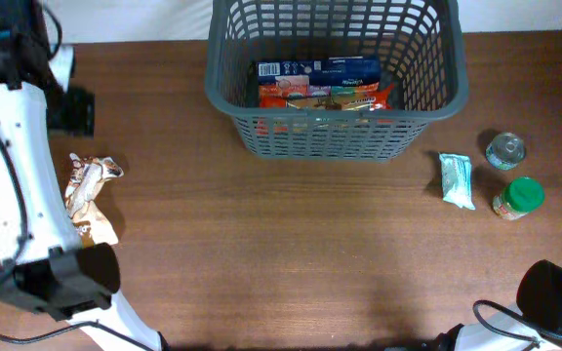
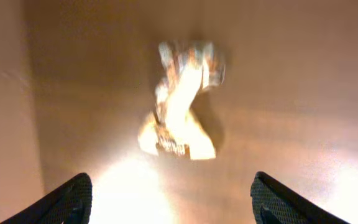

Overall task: Pack container
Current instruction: 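Move the left gripper to the crumpled snack wrapper and grasp it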

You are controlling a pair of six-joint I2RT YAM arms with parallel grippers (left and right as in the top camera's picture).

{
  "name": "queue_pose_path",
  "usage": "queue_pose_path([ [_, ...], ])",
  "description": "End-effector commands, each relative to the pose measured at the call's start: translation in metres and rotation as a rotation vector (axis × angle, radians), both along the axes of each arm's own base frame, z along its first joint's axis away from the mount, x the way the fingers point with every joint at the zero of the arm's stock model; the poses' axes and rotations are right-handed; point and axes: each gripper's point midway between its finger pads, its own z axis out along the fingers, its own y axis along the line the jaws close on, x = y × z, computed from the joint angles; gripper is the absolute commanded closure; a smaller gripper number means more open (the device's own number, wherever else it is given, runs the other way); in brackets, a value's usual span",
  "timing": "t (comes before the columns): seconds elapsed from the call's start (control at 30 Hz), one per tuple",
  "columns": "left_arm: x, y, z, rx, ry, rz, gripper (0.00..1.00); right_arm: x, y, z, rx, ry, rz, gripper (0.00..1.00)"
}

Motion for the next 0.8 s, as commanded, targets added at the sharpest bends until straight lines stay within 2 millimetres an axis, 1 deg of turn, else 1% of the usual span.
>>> queue_pose_path([
  [0.0,-0.028,0.012,-0.079,-0.112,0.211,0.096,0.26,-0.001,-0.004,0.000,-0.002,-0.002,-0.020,0.01],
  [0.1,-0.040,0.020,-0.124,-0.178,0.262,0.141,0.27,-0.001,-0.004,0.000,-0.002,-0.002,-0.020,0.01],
  [0.17,-0.053,0.025,-0.149,-0.197,0.306,0.139,0.27,-0.001,-0.004,0.000,-0.002,-0.002,-0.020,0.01],
  [0.2,-0.055,0.027,-0.160,-0.216,0.307,0.141,0.27,-0.001,-0.004,0.000,-0.002,-0.002,-0.020,0.01],
  [0.3,-0.050,0.033,-0.185,-0.256,0.255,0.134,0.27,-0.001,-0.004,0.000,-0.002,-0.002,-0.019,0.01],
  [0.4,-0.046,0.046,-0.200,-0.238,0.208,0.149,0.26,-0.001,-0.004,0.000,-0.002,-0.002,-0.020,0.01],
  [0.5,-0.034,0.056,-0.211,-0.215,0.148,0.104,0.26,-0.001,-0.004,0.000,-0.002,-0.002,-0.020,0.01],
  [0.53,-0.029,0.058,-0.215,-0.209,0.131,0.089,0.22,-0.001,-0.004,0.000,-0.002,-0.002,-0.020,0.01],
  [0.57,-0.025,0.059,-0.218,-0.205,0.116,0.082,0.22,-0.001,-0.004,0.000,-0.002,-0.002,-0.019,0.01],
  [0.67,-0.013,0.055,-0.230,-0.241,0.084,0.024,0.21,-0.001,-0.004,0.000,-0.002,-0.002,-0.019,0.01],
  [0.77,-0.010,0.056,-0.241,-0.243,0.090,0.024,0.19,-0.001,-0.004,0.000,-0.002,-0.002,-0.020,0.01],
])
